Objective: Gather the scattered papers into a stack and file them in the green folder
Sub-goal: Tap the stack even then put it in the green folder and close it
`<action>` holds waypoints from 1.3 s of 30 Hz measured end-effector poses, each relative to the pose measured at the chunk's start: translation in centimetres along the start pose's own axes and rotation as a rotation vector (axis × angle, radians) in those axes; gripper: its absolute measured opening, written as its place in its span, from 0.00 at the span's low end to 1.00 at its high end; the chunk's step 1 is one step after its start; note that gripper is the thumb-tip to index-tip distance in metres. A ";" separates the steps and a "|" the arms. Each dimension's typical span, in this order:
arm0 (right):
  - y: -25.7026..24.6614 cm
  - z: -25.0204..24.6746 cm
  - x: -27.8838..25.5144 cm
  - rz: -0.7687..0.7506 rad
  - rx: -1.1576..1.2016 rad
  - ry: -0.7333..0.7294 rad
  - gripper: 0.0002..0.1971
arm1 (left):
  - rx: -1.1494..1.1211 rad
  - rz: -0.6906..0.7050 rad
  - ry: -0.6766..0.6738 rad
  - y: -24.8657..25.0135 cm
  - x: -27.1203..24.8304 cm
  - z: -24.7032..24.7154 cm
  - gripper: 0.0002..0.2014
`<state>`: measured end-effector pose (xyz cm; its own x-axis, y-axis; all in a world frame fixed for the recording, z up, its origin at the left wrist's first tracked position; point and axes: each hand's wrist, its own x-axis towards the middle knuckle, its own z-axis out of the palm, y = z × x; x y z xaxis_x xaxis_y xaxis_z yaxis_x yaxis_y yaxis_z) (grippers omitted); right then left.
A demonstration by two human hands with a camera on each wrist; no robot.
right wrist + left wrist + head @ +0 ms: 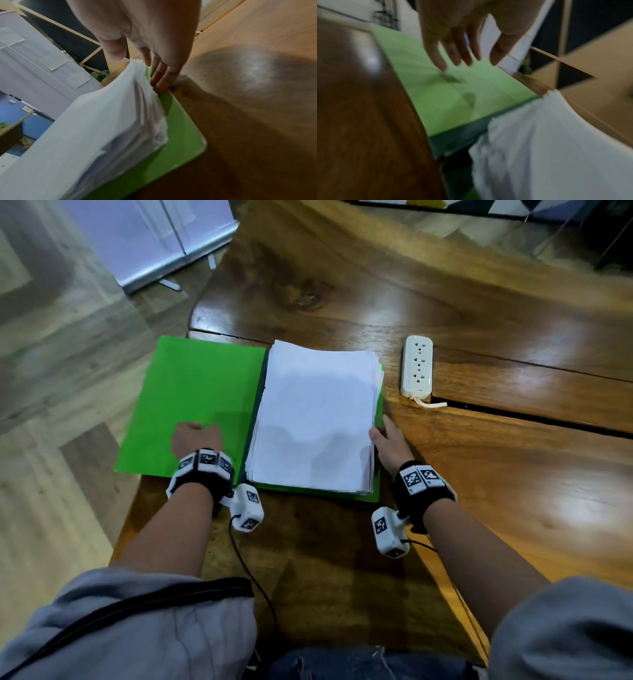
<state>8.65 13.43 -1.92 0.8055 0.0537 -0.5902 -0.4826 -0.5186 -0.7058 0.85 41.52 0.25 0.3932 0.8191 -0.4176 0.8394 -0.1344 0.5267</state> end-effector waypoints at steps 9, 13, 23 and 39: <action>2.6 -0.8 -0.2 -0.044 -0.068 -0.175 0.35 | 0.645 0.014 -0.161 -3.6 -1.1 -3.5 0.18; 1.9 -1.2 -1.2 -0.058 -0.179 -0.209 0.37 | 0.377 -0.063 -0.108 -4.8 -0.1 -3.3 0.18; 0.2 -1.2 -3.8 -0.095 -0.418 -0.235 0.37 | 0.046 -0.073 -0.064 -4.0 -0.5 -4.2 0.31; 0.6 -1.8 -2.8 -0.094 -0.505 -0.325 0.44 | -0.598 0.216 0.195 -0.5 -5.4 -2.1 0.20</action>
<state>6.69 11.46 0.00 0.6521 0.3350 -0.6801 -0.1278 -0.8356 -0.5342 -2.47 38.37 3.77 0.4070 0.9020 -0.1442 0.3740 -0.0205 0.9272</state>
